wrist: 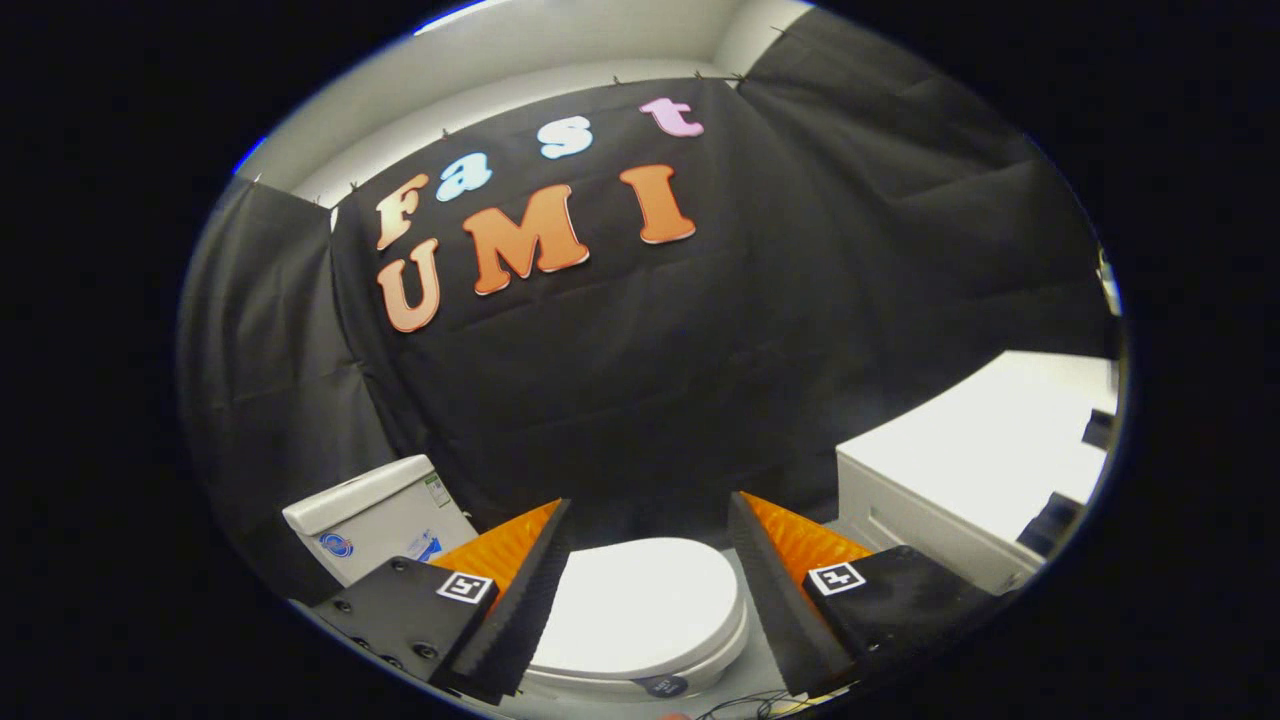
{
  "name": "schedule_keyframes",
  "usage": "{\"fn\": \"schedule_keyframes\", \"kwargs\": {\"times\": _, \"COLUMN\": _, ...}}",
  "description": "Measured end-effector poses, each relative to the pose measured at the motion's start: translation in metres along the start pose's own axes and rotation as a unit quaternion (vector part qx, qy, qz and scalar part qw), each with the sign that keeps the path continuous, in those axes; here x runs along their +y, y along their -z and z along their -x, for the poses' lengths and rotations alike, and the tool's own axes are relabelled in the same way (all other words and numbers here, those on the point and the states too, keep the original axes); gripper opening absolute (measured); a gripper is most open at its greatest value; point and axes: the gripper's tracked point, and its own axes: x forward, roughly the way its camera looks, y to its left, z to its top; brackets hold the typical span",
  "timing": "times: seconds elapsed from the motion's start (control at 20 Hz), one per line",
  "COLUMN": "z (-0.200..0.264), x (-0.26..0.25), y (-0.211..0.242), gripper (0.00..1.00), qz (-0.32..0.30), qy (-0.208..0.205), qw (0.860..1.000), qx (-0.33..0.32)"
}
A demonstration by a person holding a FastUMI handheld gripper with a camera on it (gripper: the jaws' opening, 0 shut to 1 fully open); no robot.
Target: Open the toilet lid.
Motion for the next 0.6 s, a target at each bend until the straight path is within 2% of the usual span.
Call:
{"fn": "schedule_keyframes", "kwargs": {"times": 0.15, "z": -0.026, "x": -0.001, "y": 0.046, "gripper": 0.99, "qz": -0.047, "qy": -0.002, "qw": 0.998, "qx": 0.046}}
{"fn": "schedule_keyframes", "kwargs": {"times": 0.3, "z": -0.038, "x": -0.012, "y": 0.088, "gripper": 0.99, "qz": -0.087, "qy": 0.006, "qw": 0.994, "qx": 0.062}}
{"fn": "schedule_keyframes", "kwargs": {"times": 0.45, "z": -0.044, "x": -0.021, "y": 0.150, "gripper": 0.99, "qz": -0.125, "qy": 0.003, "qw": 0.986, "qx": 0.111}}
{"fn": "schedule_keyframes", "kwargs": {"times": 0.6, "z": -0.047, "x": -0.045, "y": 0.191, "gripper": 0.99, "qz": -0.155, "qy": 0.016, "qw": 0.978, "qx": 0.138}}
